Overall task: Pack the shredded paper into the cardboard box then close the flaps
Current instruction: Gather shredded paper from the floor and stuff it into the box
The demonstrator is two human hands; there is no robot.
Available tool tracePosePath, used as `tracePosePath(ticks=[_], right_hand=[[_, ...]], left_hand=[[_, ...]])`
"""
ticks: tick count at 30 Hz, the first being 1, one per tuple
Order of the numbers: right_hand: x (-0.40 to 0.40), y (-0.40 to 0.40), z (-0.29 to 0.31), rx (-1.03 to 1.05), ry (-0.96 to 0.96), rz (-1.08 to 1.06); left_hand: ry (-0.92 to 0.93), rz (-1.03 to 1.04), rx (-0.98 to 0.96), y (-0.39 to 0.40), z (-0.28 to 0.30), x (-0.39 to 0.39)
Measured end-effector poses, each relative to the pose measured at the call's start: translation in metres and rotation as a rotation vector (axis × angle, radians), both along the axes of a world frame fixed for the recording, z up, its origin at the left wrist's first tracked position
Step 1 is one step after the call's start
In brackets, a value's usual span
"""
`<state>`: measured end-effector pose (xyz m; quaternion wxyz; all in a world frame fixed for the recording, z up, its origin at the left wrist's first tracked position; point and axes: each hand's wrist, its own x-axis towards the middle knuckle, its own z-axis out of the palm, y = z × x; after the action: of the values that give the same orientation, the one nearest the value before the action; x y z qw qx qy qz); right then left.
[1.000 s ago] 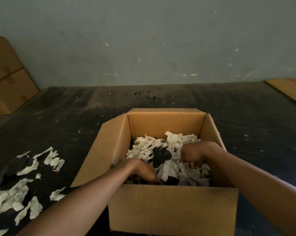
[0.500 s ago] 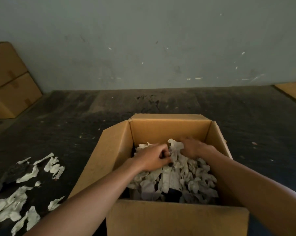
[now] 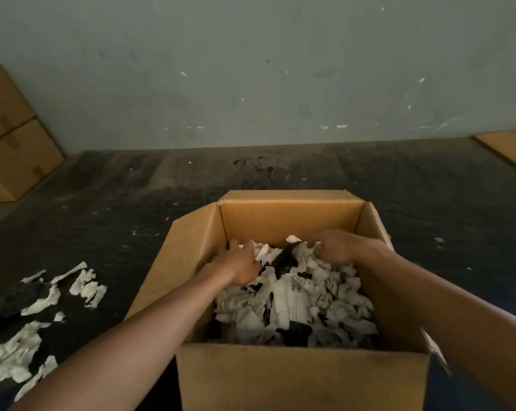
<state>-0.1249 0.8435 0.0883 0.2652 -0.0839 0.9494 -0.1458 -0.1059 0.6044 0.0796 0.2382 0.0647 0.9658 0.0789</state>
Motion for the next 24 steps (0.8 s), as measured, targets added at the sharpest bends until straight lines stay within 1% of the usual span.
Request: tracePosePath(ticks=[2,3,5,7,8,11,13,14,15,18,19,22,24], right_hand=[[0.021,-0.004,0.002,0.061,-0.08,0.103],[0.032,-0.007,-0.004,0.132,-0.152,0.144],[0.049,-0.01,-0.021,0.259,-0.261,0.181],[0.056,-0.012,-0.028,0.278,-0.293,0.192],[0.058,-0.012,-0.022,0.27,-0.284,0.186],[0.057,-0.009,0.007,0.188,-0.202,0.14],[0.056,-0.005,0.018,0.114,-0.182,0.1],[0.061,-0.006,0.024,0.104,-0.182,0.088],[0.066,-0.007,0.025,0.114,-0.198,0.099],[0.09,-0.017,0.018,0.22,-0.346,0.219],[0.1,-0.022,0.014,0.27,-0.385,0.267],[0.115,-0.03,0.004,0.36,-0.394,0.344],[0.112,-0.027,0.012,0.331,-0.376,0.299]], left_hand=[[-0.201,-0.073,-0.076,-0.004,-0.008,0.008],[-0.269,-0.132,-0.108,-0.006,-0.014,0.014],[-0.316,-0.19,-0.118,-0.005,-0.021,0.026],[-0.306,-0.183,-0.084,-0.003,-0.023,0.035],[-0.297,-0.178,-0.082,-0.003,-0.021,0.036],[-0.206,-0.182,-0.129,-0.007,-0.011,0.035],[-0.124,-0.188,-0.157,-0.01,-0.002,0.037],[-0.123,-0.206,-0.157,-0.01,0.002,0.039],[-0.183,-0.217,-0.148,-0.009,0.004,0.042],[-0.493,-0.274,-0.103,-0.001,0.004,0.06],[-0.54,-0.289,-0.114,0.001,0.001,0.066],[-0.582,-0.238,-0.133,0.006,-0.009,0.076],[-0.579,-0.202,-0.114,0.007,-0.011,0.077]])
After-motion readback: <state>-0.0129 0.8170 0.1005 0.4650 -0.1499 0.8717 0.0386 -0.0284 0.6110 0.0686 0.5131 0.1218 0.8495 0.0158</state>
